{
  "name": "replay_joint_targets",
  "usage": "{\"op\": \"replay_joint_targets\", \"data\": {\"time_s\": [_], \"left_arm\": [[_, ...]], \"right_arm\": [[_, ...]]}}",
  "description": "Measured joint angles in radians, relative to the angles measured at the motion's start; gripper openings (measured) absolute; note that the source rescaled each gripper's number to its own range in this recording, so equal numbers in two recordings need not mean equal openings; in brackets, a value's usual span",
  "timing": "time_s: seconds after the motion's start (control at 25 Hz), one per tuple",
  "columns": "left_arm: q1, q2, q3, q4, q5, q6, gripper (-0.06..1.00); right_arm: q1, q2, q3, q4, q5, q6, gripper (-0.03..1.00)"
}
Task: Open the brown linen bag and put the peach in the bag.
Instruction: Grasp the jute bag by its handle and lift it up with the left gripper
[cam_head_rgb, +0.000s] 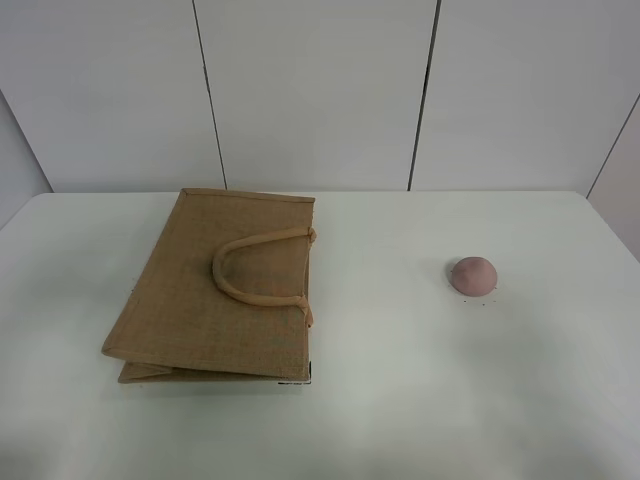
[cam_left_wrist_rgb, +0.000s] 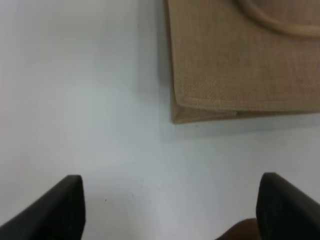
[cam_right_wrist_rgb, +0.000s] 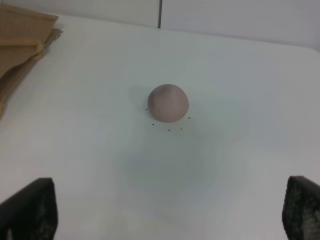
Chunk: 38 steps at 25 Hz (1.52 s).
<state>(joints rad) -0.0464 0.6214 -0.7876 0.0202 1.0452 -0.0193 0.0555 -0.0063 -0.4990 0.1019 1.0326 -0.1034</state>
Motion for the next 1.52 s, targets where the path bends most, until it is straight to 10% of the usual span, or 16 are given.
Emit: {"op": "replay_joint_targets", "data": {"time_s": [0.76,1.52], "left_arm": [[-0.072,1.313,-0.817,-0.020,-0.087,-0.055,1.00],[-0.312,1.586,-0.901,0.002,-0.164,-0.194,1.00]], "right_arm": [[0.000,0.000,0.000,0.000,0.000,0.000,1.00],[0.000,0.000,0.000,0.000,0.000,0.000,1.00]]}}
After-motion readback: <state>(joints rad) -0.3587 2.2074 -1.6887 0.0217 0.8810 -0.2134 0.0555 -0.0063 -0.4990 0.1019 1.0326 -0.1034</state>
